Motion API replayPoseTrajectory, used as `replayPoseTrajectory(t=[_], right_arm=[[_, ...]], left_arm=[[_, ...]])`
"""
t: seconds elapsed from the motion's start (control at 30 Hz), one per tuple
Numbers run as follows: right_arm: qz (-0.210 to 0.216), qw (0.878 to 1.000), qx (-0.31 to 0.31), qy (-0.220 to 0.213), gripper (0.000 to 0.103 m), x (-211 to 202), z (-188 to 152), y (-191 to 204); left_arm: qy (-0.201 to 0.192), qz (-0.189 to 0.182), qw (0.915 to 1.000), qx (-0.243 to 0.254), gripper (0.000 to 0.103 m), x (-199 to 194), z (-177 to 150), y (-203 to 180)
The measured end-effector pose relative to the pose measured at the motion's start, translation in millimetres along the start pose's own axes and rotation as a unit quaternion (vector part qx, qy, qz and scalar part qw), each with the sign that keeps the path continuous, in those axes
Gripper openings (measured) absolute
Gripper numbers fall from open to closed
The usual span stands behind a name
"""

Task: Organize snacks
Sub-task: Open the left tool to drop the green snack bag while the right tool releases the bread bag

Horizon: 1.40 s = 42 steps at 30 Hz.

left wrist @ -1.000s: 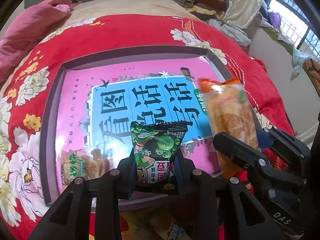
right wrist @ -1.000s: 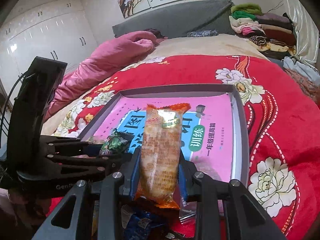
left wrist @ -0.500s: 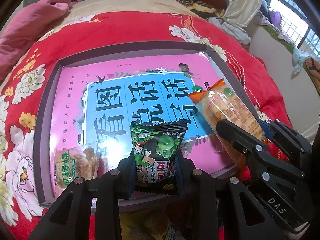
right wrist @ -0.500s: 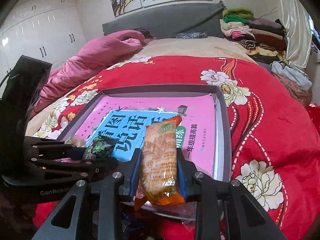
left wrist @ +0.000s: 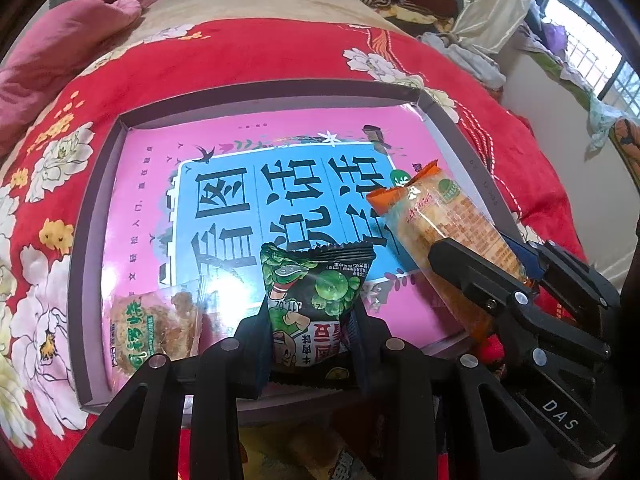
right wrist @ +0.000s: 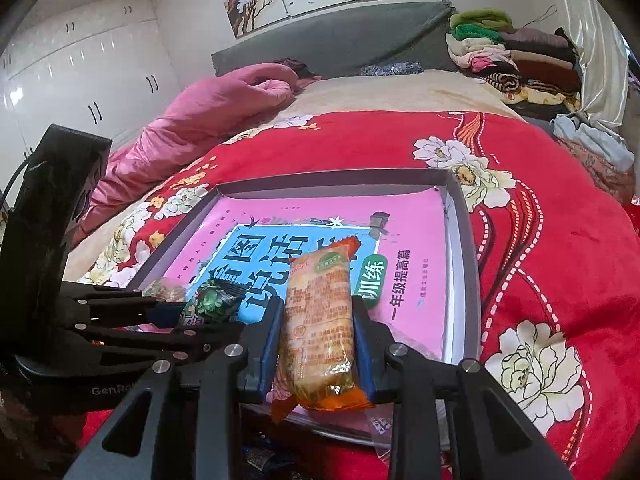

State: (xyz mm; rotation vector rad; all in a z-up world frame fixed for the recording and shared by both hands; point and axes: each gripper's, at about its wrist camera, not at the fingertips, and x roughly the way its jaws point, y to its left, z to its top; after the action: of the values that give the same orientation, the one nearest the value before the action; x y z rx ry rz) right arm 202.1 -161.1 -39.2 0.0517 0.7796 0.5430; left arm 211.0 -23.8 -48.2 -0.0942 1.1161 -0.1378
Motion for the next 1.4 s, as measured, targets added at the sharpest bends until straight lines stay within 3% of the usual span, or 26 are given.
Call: replayPoseTrajectory(t=[0.6,0.87,1.0,1.27,1.33,1.4], right_arm=[[0.017,1.0,0.01,-0.012,0.036,-7,3,-1],[0.019,1.0,0.012,-0.011,0.038,-8,4,0],[0.02,1.0,0.012,-0.014,0.041,-9,4,0],[0.02,1.0,0.013,-0.019,0.042,-12,6,0],[0.02,0.999,0.013,-0.023,0.044,-14,7,0],[0.02,0.999,0.013,-0.025,0.046,-15,8,0]], left_arm=[[-0.007,-0.002,0.9999,-0.01,0.039,-9,1,10],[-0.015,-0.012,0.9996,-0.019,0.048,-18,0,13],[-0.022,-0.017,0.9993,-0.023,0.057,-26,-1,14],[-0.039,-0.025,0.9978,-0.047,0.058,-44,-5,28],[-0.043,-0.027,0.9972,-0.054,0.071,-50,-6,33],[-0.049,-0.028,0.9967,-0.058,0.071,-56,-8,37]])
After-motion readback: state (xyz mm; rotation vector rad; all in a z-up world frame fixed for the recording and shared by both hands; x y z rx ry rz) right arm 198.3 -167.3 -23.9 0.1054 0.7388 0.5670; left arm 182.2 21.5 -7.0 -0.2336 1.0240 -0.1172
